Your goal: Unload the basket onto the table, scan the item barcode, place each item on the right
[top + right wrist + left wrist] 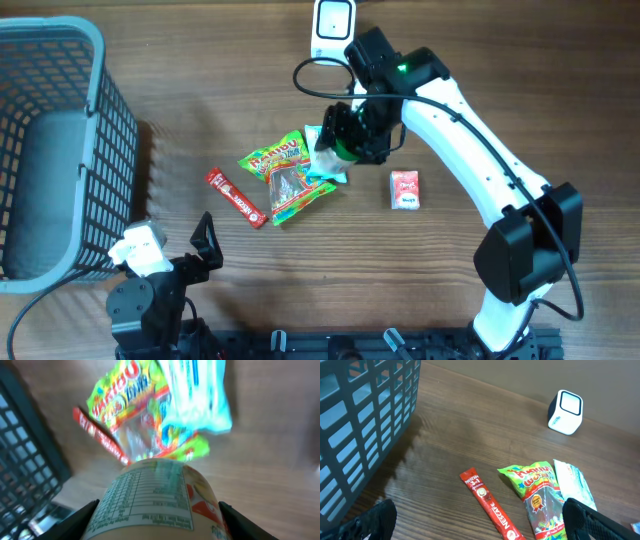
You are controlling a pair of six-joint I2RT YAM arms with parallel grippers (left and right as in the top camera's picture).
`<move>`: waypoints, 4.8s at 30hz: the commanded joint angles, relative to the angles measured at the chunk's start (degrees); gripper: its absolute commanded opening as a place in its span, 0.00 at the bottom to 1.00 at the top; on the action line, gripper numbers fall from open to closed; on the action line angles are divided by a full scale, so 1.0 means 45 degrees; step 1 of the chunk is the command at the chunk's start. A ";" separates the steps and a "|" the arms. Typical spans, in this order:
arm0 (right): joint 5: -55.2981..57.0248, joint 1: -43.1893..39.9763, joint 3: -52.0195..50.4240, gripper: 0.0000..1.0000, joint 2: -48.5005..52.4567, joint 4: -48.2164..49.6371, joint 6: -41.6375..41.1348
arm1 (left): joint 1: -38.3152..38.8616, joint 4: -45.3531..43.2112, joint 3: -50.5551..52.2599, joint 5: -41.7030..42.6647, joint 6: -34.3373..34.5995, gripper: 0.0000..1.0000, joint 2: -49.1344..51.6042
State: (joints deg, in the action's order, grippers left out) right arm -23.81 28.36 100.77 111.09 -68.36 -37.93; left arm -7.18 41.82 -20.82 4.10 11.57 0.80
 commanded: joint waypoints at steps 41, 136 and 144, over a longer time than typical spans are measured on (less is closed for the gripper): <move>1.0015 -0.0034 0.0165 0.53 0.5688 2.0735 0.8383 | 0.0058 -0.0024 0.0044 -0.0126 -0.0194 1.00 -0.0068; 0.5085 -0.3186 -0.1025 1.00 -0.1695 0.0393 0.0112 | 0.0058 -0.0024 0.0044 -0.0126 -0.0194 1.00 -0.0068; 0.3944 -0.2268 -0.2924 1.00 0.0015 0.1739 0.2346 | 0.0058 -0.0024 0.0044 -0.0126 -0.0194 1.00 -0.0068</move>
State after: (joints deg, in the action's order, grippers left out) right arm -2.79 17.87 88.64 108.44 -61.25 -35.31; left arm -7.18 41.85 -20.82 4.10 11.60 0.80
